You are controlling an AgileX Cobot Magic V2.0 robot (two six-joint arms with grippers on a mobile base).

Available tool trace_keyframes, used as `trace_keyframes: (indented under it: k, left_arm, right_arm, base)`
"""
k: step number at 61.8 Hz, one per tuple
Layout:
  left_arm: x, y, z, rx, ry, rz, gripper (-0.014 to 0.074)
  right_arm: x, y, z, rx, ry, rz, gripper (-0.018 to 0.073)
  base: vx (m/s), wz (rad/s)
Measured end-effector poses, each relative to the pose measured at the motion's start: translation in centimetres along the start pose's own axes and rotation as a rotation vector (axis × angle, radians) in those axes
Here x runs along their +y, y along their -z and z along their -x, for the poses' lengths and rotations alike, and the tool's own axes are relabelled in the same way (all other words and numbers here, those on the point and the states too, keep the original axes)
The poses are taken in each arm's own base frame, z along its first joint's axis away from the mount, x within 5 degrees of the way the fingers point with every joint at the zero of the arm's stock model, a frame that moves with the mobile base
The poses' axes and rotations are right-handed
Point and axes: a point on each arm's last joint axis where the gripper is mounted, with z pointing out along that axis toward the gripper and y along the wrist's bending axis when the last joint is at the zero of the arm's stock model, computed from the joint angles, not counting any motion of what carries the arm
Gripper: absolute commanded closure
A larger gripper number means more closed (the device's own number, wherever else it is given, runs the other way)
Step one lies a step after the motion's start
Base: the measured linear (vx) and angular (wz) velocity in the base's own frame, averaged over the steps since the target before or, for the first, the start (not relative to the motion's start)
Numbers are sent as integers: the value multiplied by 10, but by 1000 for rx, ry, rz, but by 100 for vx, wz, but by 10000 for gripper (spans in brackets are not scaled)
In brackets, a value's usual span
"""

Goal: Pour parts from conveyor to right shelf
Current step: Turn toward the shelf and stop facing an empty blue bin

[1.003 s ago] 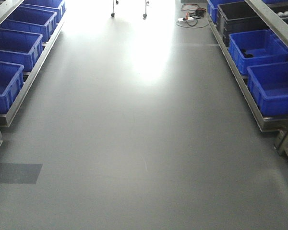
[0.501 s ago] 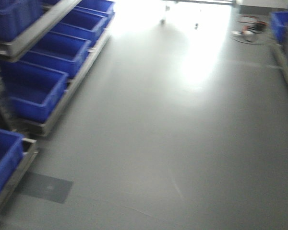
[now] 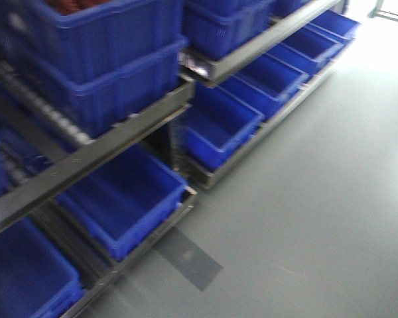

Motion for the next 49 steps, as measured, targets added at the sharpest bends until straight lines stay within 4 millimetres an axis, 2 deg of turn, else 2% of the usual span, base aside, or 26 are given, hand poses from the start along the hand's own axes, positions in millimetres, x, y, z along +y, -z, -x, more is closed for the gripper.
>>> trace_keyframes:
  k: [49]
  left_arm:
    - [0, 0, 0, 0, 0, 0, 602]
  right_arm:
    - [0, 0, 0, 0, 0, 0, 568]
  base:
    - [17, 72]
